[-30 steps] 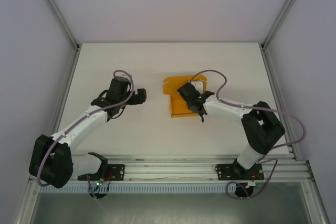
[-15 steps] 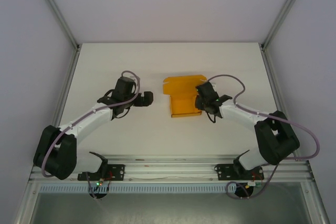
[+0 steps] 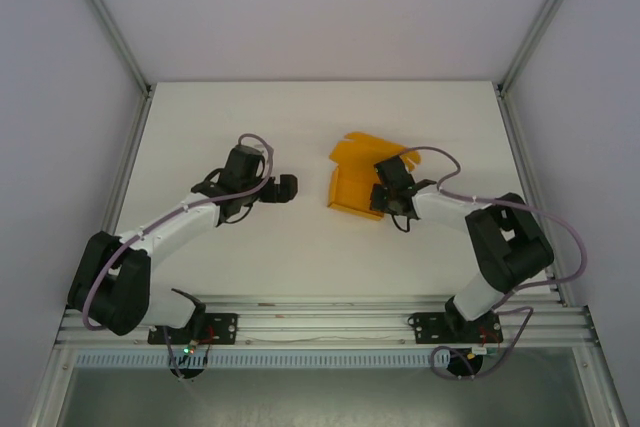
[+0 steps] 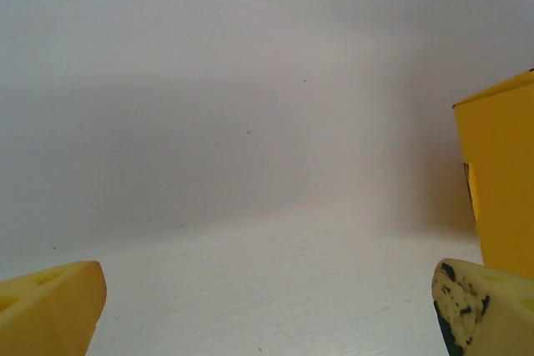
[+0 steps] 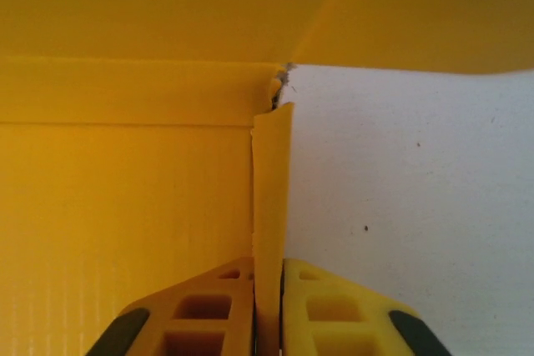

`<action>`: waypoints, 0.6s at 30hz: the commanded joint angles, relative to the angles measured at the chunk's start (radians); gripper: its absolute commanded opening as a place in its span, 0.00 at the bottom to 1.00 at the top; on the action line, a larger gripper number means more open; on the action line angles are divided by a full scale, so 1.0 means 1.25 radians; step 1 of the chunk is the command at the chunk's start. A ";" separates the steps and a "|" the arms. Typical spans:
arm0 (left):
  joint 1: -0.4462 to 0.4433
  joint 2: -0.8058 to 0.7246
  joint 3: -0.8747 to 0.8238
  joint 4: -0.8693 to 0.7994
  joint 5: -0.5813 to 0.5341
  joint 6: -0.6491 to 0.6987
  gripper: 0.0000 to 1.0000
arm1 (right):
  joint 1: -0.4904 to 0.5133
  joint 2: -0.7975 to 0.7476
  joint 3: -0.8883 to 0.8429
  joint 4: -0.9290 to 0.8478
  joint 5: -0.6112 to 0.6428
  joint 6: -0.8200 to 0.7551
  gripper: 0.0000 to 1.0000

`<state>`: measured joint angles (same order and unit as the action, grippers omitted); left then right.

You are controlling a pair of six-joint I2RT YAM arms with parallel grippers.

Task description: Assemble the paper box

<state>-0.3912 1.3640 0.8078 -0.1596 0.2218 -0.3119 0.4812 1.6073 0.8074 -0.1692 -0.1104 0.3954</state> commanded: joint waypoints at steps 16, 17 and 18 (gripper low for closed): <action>-0.006 -0.006 0.023 -0.008 -0.047 0.031 1.00 | 0.110 0.322 0.231 -0.464 0.290 0.056 0.18; -0.006 -0.008 0.024 -0.008 -0.049 0.033 1.00 | 0.115 0.341 0.246 -0.484 0.289 0.062 0.20; -0.006 -0.009 0.025 -0.010 -0.052 0.035 1.00 | 0.116 0.357 0.261 -0.509 0.297 0.076 0.21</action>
<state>-0.3931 1.3640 0.8112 -0.1608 0.1940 -0.2955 0.6235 1.9125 1.1694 -0.5404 0.2523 0.4316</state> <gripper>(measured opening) 0.997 0.204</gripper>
